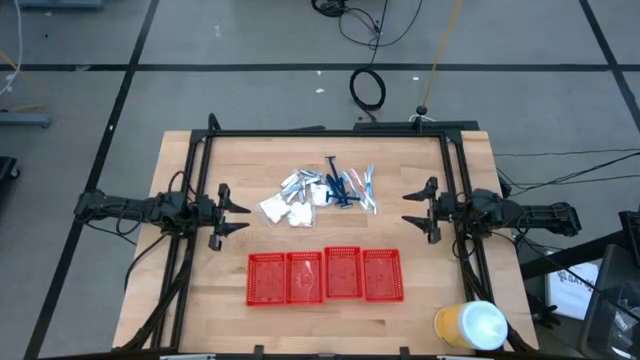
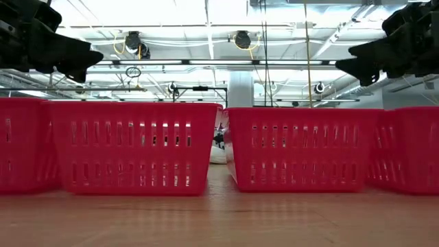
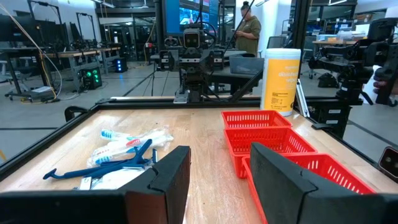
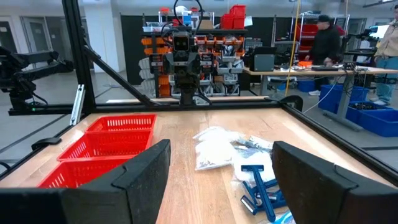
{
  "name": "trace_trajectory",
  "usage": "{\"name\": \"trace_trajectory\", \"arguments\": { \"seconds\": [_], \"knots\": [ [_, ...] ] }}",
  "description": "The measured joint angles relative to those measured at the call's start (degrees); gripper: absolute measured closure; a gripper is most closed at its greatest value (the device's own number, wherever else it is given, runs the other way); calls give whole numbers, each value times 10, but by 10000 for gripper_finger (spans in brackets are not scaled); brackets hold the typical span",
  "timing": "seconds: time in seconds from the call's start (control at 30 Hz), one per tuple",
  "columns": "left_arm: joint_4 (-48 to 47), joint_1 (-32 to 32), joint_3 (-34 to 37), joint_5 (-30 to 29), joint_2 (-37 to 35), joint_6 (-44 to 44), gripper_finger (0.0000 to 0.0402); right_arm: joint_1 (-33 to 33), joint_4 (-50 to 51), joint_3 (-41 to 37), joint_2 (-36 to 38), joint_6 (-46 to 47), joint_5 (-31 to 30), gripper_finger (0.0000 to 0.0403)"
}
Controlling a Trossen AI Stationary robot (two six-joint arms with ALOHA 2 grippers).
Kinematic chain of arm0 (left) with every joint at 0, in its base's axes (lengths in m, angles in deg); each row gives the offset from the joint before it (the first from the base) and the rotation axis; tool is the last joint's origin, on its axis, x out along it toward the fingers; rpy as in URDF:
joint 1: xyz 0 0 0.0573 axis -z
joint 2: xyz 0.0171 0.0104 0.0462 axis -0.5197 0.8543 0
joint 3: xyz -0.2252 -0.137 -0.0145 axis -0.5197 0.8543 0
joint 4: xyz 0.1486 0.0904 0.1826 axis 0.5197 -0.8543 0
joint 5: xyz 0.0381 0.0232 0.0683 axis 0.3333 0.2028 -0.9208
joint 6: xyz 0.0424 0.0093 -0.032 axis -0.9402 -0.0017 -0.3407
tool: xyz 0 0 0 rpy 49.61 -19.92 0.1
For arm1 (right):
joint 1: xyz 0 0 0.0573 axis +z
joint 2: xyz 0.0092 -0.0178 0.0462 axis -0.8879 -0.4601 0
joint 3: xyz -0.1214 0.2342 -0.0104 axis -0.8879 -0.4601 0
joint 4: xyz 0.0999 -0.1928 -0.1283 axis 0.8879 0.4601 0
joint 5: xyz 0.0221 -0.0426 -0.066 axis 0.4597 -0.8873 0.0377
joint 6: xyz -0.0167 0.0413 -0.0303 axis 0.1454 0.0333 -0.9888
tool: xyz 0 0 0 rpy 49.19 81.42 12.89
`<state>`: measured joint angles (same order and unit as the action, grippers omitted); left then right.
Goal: Pick & Place Travel size toiletries
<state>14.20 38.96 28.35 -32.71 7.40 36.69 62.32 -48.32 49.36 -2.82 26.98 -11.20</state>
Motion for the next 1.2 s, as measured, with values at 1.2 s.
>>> {"name": "trace_trajectory", "arguments": {
  "seconds": [1.2],
  "knots": [
    [0,0,0,0,0,0,236,0,-183,0,0,18,-542,135]
  ]
}}
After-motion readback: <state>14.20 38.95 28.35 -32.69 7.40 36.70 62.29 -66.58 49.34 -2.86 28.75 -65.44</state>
